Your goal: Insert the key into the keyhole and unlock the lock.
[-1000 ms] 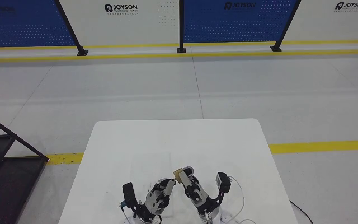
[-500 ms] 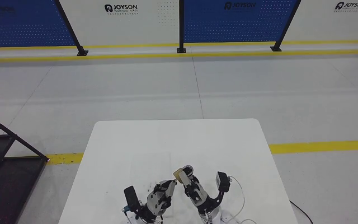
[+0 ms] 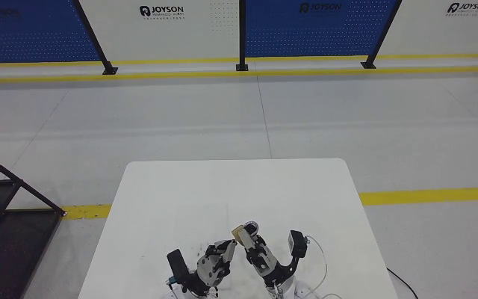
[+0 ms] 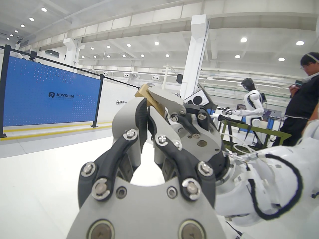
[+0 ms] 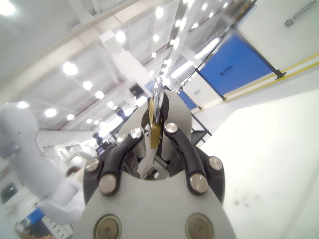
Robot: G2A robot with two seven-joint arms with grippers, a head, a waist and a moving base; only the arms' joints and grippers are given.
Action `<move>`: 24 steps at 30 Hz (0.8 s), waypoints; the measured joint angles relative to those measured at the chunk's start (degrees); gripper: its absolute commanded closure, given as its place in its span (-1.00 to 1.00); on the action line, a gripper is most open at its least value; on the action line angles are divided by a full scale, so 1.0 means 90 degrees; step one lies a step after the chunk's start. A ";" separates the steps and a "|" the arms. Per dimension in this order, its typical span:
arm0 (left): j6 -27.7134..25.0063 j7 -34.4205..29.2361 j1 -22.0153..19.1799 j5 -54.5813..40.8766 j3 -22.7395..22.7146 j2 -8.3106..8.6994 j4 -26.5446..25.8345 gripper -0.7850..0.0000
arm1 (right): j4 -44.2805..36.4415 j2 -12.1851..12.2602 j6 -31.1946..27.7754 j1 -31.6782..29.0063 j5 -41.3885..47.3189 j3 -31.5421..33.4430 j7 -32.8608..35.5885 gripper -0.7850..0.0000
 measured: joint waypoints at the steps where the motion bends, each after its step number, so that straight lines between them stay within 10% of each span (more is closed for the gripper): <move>1: 0.0064 0.0023 -0.0008 0.0038 0.0008 0.0001 0.0010 1.00 | 0.0000 -0.0001 0.0008 0.0000 0.0000 0.0000 0.0000 1.00; 24: 0.1739 0.0683 -0.0208 0.0858 0.0109 0.0024 0.0216 1.00 | -0.0013 -0.0024 0.0044 -0.0011 0.0025 0.0007 -0.0024 1.00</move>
